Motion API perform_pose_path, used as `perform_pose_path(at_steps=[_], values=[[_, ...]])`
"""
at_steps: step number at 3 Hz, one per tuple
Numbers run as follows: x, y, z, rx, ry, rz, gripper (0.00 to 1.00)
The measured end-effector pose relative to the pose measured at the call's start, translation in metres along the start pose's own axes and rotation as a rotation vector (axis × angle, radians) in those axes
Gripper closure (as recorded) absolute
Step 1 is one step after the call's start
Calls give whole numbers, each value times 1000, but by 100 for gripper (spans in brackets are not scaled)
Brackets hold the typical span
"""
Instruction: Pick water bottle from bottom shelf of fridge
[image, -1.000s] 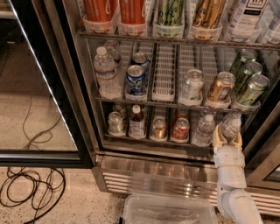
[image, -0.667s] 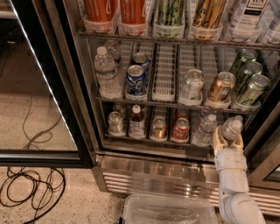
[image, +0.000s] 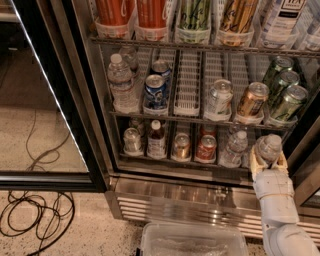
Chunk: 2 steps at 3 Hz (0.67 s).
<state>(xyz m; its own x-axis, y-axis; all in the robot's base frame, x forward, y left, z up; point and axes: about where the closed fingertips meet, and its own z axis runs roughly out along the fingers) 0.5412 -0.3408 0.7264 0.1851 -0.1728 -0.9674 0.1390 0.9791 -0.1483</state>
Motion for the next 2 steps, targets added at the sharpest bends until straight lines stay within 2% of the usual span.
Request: perform_pose_path(at_steps=[1, 2], values=[[-12, 5, -4, -90, 64, -17, 100], [-13, 11, -10, -103, 86, 7, 100]])
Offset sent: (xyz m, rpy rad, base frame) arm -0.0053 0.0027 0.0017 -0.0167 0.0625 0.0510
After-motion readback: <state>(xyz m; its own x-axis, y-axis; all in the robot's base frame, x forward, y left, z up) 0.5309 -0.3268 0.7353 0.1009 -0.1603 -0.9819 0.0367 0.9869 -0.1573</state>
